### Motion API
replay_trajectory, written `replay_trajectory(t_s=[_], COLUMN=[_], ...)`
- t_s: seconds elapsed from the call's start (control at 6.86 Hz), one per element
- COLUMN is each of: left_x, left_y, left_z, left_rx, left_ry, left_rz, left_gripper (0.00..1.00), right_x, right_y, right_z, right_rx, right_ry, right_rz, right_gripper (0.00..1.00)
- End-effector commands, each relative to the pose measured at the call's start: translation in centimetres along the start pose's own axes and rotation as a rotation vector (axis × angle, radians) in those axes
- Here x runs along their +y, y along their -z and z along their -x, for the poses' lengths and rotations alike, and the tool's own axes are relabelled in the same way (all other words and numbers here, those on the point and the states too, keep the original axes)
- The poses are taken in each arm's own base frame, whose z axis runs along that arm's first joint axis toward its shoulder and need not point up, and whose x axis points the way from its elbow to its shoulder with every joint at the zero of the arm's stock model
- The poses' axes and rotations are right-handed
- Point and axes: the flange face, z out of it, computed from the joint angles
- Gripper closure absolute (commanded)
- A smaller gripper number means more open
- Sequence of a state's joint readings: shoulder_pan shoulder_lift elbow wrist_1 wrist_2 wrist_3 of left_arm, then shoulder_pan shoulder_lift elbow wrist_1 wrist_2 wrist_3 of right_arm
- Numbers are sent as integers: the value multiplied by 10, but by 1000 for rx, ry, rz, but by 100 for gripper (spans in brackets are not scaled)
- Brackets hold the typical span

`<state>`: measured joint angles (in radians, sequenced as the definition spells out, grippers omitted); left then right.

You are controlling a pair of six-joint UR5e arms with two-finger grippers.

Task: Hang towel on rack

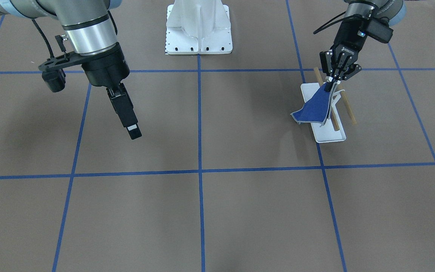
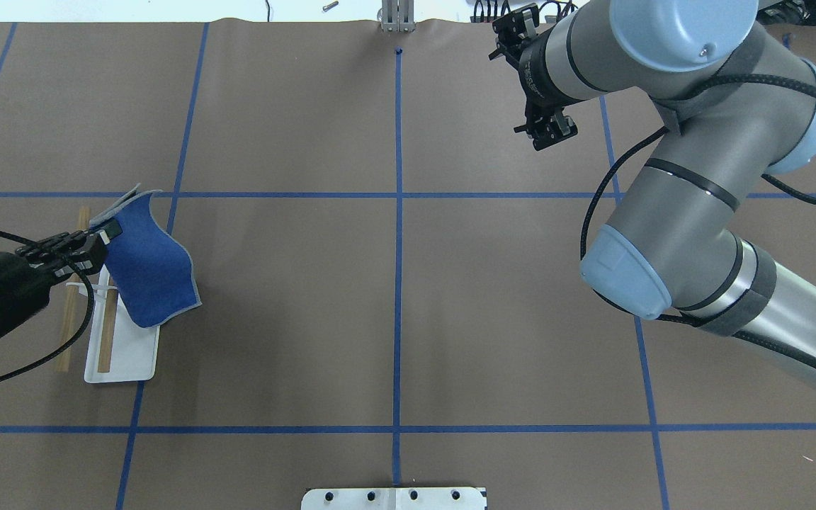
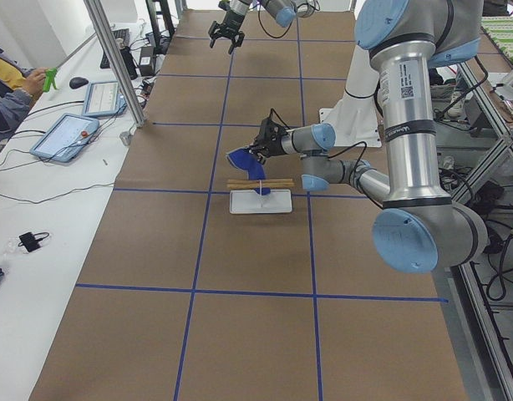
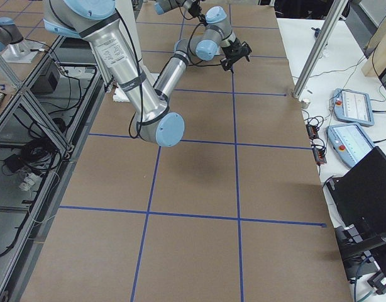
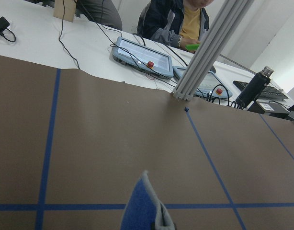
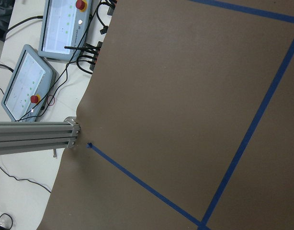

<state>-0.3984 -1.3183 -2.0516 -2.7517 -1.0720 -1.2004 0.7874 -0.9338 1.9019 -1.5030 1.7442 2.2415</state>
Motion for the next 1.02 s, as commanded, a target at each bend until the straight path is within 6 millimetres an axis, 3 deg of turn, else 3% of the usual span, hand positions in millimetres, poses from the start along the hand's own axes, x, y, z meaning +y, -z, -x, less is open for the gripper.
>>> replay_trajectory(t_s=[0.0,0.15,0.58,0.87], left_x=[7,6,16,25], left_y=[30,43,37,39], left_z=[39,56,87,127], left_rx=[-13,-23,-83,-83], left_ry=[28,22,39,46], left_rz=[-6,-4,-38,-76], left_gripper=[100,100,100,100], right_x=[-7,-6,-5,-5], right_y=[-10,-11,-12,-13], right_z=[-6,-8,-9,-10], right_rx=[-4,-10,-9,-13], right_ry=[9,12,14,15], right_rz=[2,8,9,3], right_gripper=[0,0,0,0])
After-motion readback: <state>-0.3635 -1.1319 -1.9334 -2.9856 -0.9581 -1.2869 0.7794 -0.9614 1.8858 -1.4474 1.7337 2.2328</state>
